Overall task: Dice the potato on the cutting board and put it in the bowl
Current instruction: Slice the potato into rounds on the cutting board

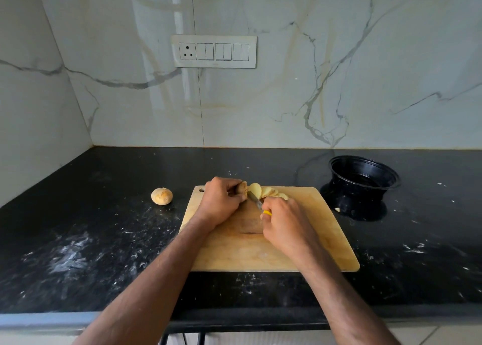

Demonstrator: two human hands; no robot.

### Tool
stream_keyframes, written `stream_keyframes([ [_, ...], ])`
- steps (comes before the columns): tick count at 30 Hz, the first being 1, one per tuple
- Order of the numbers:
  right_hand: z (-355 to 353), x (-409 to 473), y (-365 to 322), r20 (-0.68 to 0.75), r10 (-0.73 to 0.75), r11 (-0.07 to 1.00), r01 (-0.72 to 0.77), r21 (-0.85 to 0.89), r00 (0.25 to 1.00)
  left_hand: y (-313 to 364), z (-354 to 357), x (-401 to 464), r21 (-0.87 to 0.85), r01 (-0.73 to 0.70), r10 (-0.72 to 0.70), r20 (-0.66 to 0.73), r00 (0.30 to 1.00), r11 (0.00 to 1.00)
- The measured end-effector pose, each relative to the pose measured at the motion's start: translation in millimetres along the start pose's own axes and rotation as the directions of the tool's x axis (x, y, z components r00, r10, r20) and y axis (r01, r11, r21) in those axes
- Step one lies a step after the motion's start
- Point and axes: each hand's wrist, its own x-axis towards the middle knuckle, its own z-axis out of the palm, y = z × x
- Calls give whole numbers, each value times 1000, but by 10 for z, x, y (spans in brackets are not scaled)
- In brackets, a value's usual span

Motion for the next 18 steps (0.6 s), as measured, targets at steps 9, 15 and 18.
stream_keyframes([
  [9, -46, -32, 20, -112, 72, 992, -59, 111, 991, -61, 13, 18, -43, -5, 4, -12, 1000, 999],
  [15, -8, -20, -139, -142, 47, 997, -38, 64, 989, -44, 28, 20, -33, 11, -12, -18, 1000, 999],
  [18, 8, -31, -198, -148, 33, 998, -25, 56, 988, -6, 15, 4, -24, -8, 8, 4, 1000, 1000],
])
